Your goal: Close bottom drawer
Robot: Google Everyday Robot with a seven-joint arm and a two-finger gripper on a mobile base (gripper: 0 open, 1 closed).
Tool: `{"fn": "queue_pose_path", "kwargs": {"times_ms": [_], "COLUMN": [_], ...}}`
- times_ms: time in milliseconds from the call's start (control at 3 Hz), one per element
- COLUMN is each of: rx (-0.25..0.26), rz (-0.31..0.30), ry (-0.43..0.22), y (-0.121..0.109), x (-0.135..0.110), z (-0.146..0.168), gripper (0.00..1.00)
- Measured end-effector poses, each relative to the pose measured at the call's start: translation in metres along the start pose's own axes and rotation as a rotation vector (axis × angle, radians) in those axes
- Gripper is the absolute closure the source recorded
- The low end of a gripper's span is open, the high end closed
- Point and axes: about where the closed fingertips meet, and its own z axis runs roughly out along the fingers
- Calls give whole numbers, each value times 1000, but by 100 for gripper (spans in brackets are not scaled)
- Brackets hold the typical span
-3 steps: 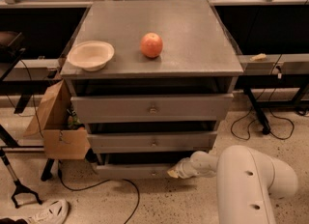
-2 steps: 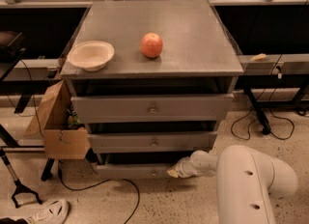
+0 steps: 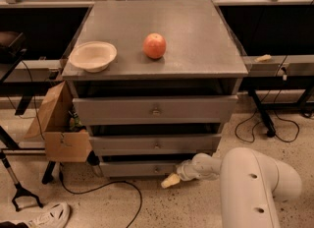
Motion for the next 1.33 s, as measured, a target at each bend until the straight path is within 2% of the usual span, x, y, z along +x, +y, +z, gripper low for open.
{"fn": "queue_pose_path", "kwargs": {"times_ms": [667,1000,1333], "rx": [-24,-54,-54], "rz": [12,48,48], "ry": [-1,-2,-2], "y": [7,-6,-5], "x": [5,17,17], "z": [5,2,2], "gripper": [0,0,0]}}
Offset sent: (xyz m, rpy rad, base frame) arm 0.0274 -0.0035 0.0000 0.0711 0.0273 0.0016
